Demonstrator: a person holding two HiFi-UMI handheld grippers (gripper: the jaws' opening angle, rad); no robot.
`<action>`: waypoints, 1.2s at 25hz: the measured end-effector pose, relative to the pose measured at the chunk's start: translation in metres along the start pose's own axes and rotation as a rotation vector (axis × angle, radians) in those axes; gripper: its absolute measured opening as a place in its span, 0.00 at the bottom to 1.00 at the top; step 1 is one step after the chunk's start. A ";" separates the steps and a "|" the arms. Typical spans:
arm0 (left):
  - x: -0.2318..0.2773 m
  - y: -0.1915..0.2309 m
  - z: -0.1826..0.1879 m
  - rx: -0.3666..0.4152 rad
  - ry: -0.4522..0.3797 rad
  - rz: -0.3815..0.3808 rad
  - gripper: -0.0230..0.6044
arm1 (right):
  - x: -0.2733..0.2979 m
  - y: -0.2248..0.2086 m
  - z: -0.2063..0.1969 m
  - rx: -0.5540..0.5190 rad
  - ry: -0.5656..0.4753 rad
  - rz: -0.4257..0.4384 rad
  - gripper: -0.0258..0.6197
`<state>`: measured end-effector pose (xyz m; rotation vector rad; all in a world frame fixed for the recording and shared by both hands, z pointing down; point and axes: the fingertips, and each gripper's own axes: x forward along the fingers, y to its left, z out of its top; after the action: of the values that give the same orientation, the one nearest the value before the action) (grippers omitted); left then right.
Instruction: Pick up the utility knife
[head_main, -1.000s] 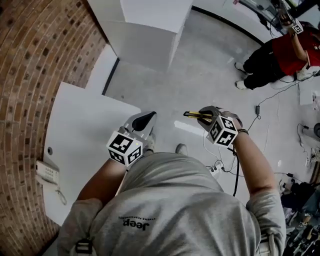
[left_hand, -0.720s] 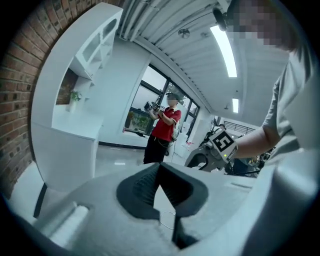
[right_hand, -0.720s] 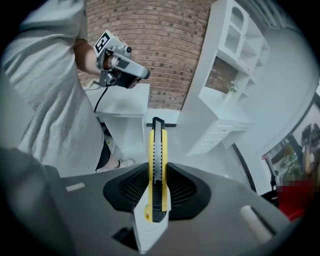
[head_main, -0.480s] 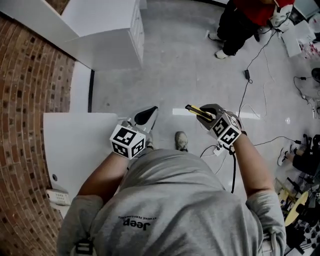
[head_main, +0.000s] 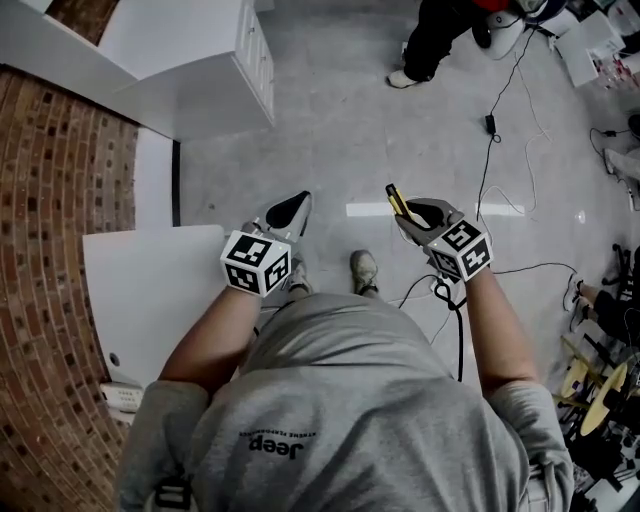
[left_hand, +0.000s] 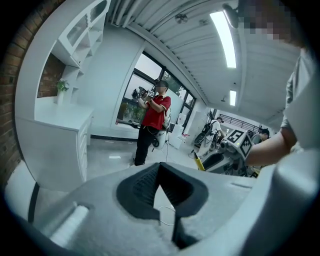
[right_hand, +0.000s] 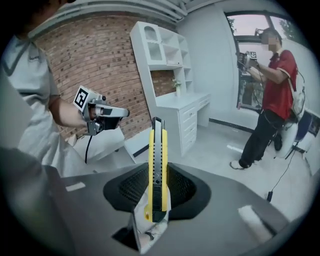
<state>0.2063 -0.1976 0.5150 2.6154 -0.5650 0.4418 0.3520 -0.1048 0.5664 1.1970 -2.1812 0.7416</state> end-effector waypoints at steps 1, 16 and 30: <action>0.001 0.003 0.000 -0.007 -0.003 0.011 0.04 | 0.001 -0.002 0.000 0.038 -0.017 0.009 0.23; 0.002 0.052 -0.014 -0.068 -0.004 0.138 0.04 | 0.043 -0.015 0.018 0.366 -0.142 0.153 0.23; -0.016 0.065 -0.020 -0.073 -0.004 0.174 0.04 | 0.073 0.004 0.030 0.397 -0.115 0.243 0.23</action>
<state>0.1586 -0.2373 0.5478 2.5087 -0.7987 0.4601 0.3093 -0.1648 0.5944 1.1933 -2.3736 1.2846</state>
